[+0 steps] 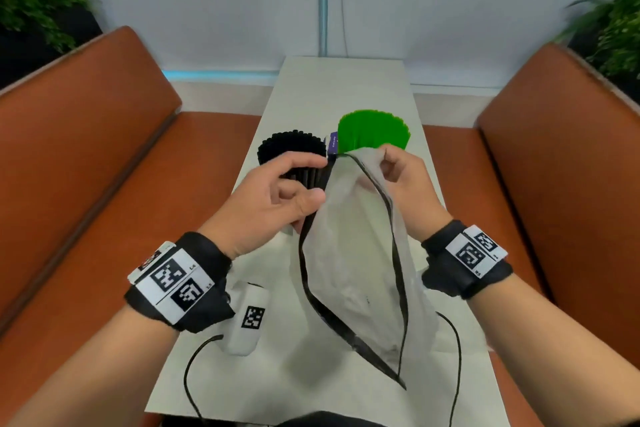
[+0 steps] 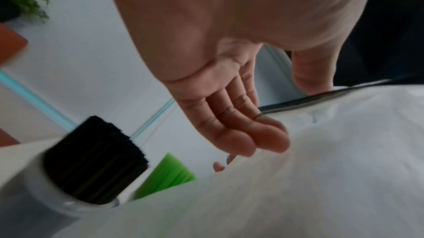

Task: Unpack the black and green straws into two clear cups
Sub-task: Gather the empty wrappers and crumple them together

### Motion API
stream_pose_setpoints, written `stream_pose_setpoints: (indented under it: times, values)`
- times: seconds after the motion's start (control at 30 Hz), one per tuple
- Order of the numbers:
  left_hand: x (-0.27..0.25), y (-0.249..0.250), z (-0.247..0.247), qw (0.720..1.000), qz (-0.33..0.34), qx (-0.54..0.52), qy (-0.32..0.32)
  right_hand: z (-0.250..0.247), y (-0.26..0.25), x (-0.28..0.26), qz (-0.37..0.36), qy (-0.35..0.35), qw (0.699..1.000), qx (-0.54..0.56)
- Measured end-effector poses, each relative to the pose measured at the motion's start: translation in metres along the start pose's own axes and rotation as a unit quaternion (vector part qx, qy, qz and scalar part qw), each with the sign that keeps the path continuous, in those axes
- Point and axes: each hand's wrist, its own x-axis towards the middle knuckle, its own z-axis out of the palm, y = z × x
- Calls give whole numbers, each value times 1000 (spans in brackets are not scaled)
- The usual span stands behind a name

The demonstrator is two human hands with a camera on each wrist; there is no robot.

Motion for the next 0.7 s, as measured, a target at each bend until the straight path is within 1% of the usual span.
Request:
stream_pose_setpoints:
  times: [0.07, 0.13, 0.17, 0.23, 0.3, 0.33, 0.37, 0.4, 0.43, 0.47, 0.5, 0.57, 0.6, 0.63, 0.7]
  values:
    - [4, 16, -5, 998, 45, -53, 5, -4, -18, 6, -27, 32, 999, 16]
    - [10, 28, -10, 993, 77, -83, -13, -12, -30, 10, -57, 52, 997, -14]
    - [13, 30, -11, 993, 86, -85, -20, -18, -33, 12, -71, 52, 995, -42]
    - [20, 29, -10, 995, 91, -46, -16, -32, -35, 13, -87, 43, 989, -110]
    - [28, 21, -7, 994, 82, 65, -5, -50, -32, 14, -88, 32, 974, -205]
    - [33, 13, -6, 986, 75, 150, 6, -59, -29, 13, -85, 22, 961, -263]
    - [38, 6, -6, 967, 65, 245, 21, -68, -27, 12, -78, 7, 944, -320]
    - [41, 2, -6, 949, 51, 309, 45, -74, -24, 11, -67, -10, 929, -363]
    - [44, -1, -6, 940, 41, 330, 73, -79, -21, 8, -55, -21, 920, -388]
    - [46, -3, -5, 941, 37, 323, 88, -83, -18, 5, -45, -15, 917, -396]
    - [48, -7, -4, 954, 30, 284, 94, -86, -15, 3, -36, 9, 919, -392]
    - [49, -13, 1, 987, -12, 146, 62, -94, -13, 1, -11, 92, 929, -358]
    - [49, -15, 2, 993, -29, 107, 33, -99, -12, 0, 4, 133, 933, -335]
    - [49, -18, 3, 994, -34, 102, 1, -104, -13, 0, 19, 164, 937, -309]
    - [50, -27, 5, 985, -44, 159, -46, -113, -13, -1, 42, 199, 944, -260]
